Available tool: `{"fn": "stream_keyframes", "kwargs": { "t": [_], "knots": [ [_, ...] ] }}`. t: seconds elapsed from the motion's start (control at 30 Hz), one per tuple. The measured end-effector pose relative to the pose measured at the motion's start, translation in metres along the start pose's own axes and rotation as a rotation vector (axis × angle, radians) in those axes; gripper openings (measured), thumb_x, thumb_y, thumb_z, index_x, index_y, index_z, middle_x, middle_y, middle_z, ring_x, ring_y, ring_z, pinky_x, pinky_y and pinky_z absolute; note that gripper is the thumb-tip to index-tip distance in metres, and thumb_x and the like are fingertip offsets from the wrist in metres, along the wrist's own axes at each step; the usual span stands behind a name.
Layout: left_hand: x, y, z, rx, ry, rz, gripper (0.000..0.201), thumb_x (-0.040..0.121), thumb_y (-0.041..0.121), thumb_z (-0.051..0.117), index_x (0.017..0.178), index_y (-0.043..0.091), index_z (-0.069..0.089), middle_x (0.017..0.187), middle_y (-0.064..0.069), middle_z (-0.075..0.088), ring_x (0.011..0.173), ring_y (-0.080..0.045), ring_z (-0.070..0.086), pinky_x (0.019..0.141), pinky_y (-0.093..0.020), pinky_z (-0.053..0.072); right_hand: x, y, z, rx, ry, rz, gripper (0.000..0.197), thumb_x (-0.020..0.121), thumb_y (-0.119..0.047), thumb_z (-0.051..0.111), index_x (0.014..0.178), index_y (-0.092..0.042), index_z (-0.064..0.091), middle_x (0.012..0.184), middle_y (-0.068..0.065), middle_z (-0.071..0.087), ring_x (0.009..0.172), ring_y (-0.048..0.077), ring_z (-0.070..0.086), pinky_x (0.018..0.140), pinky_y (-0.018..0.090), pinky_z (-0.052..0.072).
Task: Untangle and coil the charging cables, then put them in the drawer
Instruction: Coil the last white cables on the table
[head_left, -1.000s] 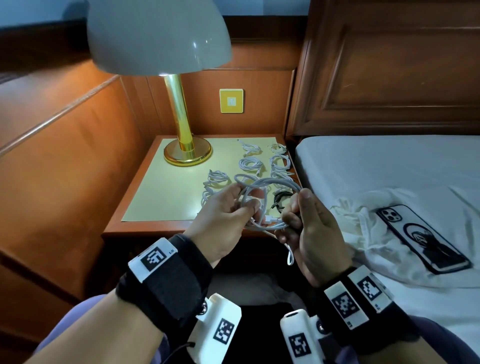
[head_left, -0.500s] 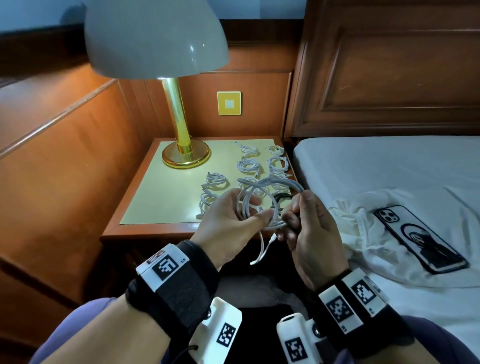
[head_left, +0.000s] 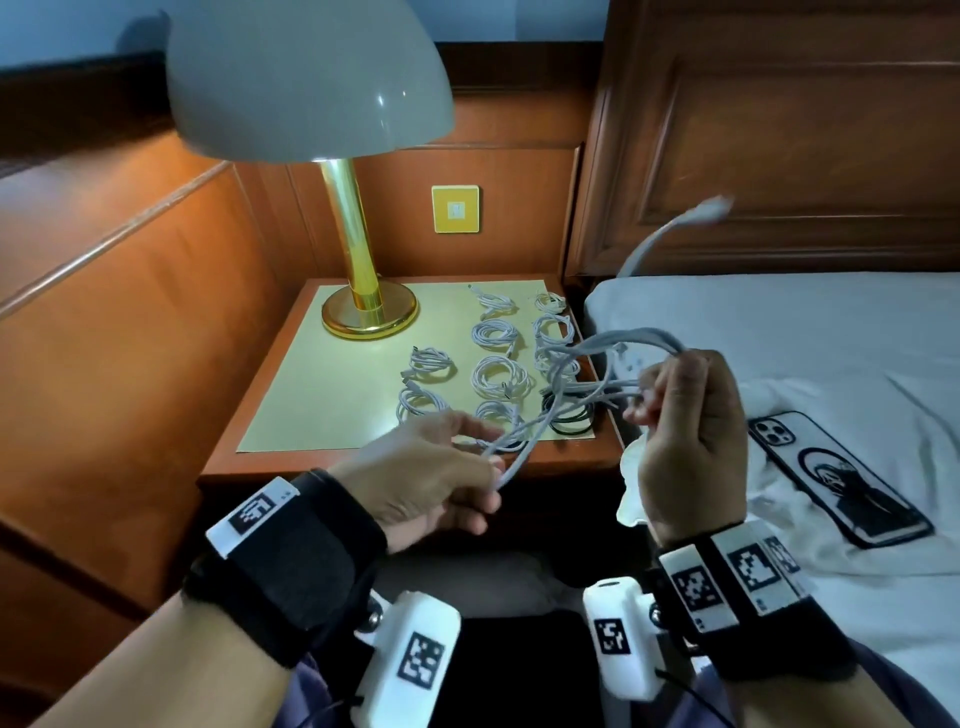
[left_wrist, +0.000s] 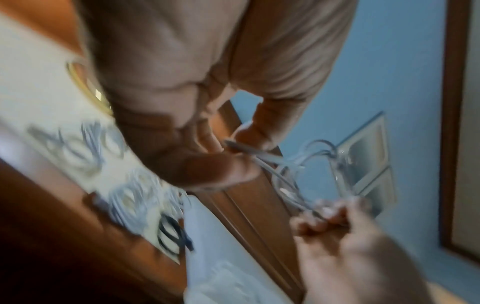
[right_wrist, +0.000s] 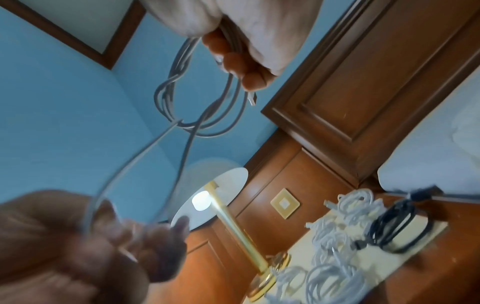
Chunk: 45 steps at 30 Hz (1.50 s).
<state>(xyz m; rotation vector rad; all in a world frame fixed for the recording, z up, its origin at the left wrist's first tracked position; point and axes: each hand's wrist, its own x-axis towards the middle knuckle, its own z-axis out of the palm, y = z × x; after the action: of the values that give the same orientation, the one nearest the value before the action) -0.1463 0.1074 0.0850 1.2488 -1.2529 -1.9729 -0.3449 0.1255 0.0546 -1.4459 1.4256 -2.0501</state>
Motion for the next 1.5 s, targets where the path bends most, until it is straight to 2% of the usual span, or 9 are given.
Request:
{"fn": "stream_keyframes", "kwargs": {
  "t": [0.13,0.3,0.53,0.6,0.7,0.97,1.1,1.17,1.5],
  "knots": [
    [0.007,0.006,-0.012,0.011,0.352,0.275,0.047,0.080,-0.025,0.040,0.108,0.011,0.053,0.101,-0.016,0.051,0.075,-0.024,0.056,0.051,-0.033,0.047,0.003,0.000,-0.007,0.001,0.081,-0.029,0.035,0.105,-0.035,0.031,0.076,-0.020,0.044,0.068,0.013,0.044,0.067,0.021,0.050,0.069,0.025,0.044],
    [0.000,0.000,-0.011,0.511,0.496,0.806,0.046,0.076,-0.016,0.036,0.077,0.024,0.059,0.098,0.001,0.062,0.095,-0.012,0.060,0.075,-0.032,0.054,0.005,0.003,-0.008,0.004,0.109,-0.066,0.031,0.105,-0.034,0.031,0.077,-0.023,0.042,0.072,0.013,0.048,0.074,0.024,0.052,0.080,0.028,0.045],
    [-0.020,0.011,-0.016,0.755,0.194,1.106,0.030,0.078,0.015,0.043,0.051,0.026,0.050,0.105,-0.001,0.076,0.124,-0.026,0.059,0.105,-0.047,0.039,0.012,0.005,-0.017,0.103,0.180,0.069,0.038,0.103,-0.051,0.040,0.072,-0.031,0.047,0.068,-0.008,0.050,0.067,0.017,0.050,0.085,0.050,0.049],
    [-0.024,0.013,-0.015,0.514,0.118,1.106,0.034,0.083,0.017,0.043,0.056,0.031,0.059,0.081,0.001,0.075,0.092,-0.024,0.070,0.099,-0.051,0.045,0.013,0.005,-0.018,0.139,0.174,0.078,0.039,0.102,-0.052,0.041,0.074,-0.026,0.046,0.071,-0.003,0.049,0.067,0.017,0.048,0.079,0.048,0.048],
    [-0.024,0.010,-0.018,0.286,0.121,0.978,0.038,0.089,0.025,0.050,0.052,0.033,0.050,0.047,0.008,0.039,0.036,-0.018,0.034,0.051,-0.031,0.040,0.013,0.006,-0.016,0.132,0.186,0.053,0.035,0.106,-0.035,0.035,0.073,-0.025,0.044,0.070,-0.004,0.049,0.069,0.022,0.047,0.079,0.053,0.047],
    [-0.016,-0.006,-0.025,0.523,0.034,0.638,0.040,0.089,0.042,0.054,0.064,0.012,0.058,0.053,-0.016,0.043,0.042,-0.022,0.041,0.044,-0.027,0.035,0.011,0.000,-0.015,0.330,0.065,0.204,0.039,0.108,-0.031,0.032,0.071,-0.025,0.043,0.064,-0.001,0.045,0.057,0.023,0.036,0.056,0.034,0.030],
    [-0.014,-0.014,-0.010,0.606,0.044,0.605,0.034,0.087,0.051,0.060,0.115,0.031,0.063,0.100,0.003,0.067,0.090,-0.019,0.069,0.084,-0.046,0.058,-0.003,-0.002,-0.003,0.416,-0.115,0.319,0.038,0.109,-0.026,0.032,0.074,-0.019,0.044,0.063,-0.001,0.045,0.054,0.016,0.034,0.054,0.030,0.027],
    [-0.012,-0.015,-0.002,0.513,0.096,0.663,0.051,0.083,0.056,0.065,0.125,0.030,0.053,0.113,0.009,0.062,0.097,-0.018,0.068,0.081,-0.054,0.059,-0.011,-0.002,0.004,0.458,-0.180,0.347,0.037,0.109,-0.027,0.032,0.075,-0.018,0.044,0.064,0.000,0.044,0.055,0.016,0.032,0.052,0.027,0.028],
    [0.004,-0.009,0.010,0.256,0.355,0.613,0.022,0.090,0.020,0.070,0.109,0.014,0.060,0.089,-0.011,0.064,0.060,-0.018,0.067,0.057,-0.034,0.059,-0.020,-0.014,0.014,0.686,-0.344,0.638,0.040,0.097,-0.043,0.039,0.064,-0.021,0.048,0.056,-0.004,0.031,0.045,0.010,0.023,0.048,0.030,0.015]
  ]
}}
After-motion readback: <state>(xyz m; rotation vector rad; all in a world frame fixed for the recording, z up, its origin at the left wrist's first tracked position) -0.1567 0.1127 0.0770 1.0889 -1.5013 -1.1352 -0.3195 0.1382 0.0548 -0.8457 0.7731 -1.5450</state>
